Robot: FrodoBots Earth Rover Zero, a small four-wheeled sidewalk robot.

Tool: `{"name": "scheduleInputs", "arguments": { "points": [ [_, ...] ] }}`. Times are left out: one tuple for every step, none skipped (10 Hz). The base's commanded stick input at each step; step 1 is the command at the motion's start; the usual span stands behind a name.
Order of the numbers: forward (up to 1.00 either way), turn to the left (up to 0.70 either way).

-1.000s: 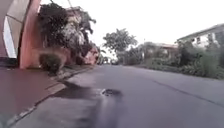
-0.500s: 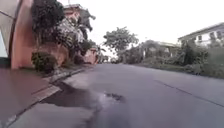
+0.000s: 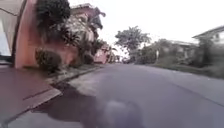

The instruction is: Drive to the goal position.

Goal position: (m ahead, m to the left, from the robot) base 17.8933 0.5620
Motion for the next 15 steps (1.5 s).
{"name": "scheduleInputs", "arguments": {
  "points": [
    [1.0, 0.0],
    [1.0, 0.0],
    [1.0, 0.0],
    [1.0, 0.0],
    [1.0, 0.0],
    [1.0, 0.0],
    [1.0, 0.0],
    [1.0, 0.0],
    [1.0, 0.0],
    [1.0, 0.0],
    [1.0, 0.0],
    [1.0, 0.0],
    [1.0, 0.0],
    [1.0, 0.0],
    [1.0, 0.0]
  ]
}}
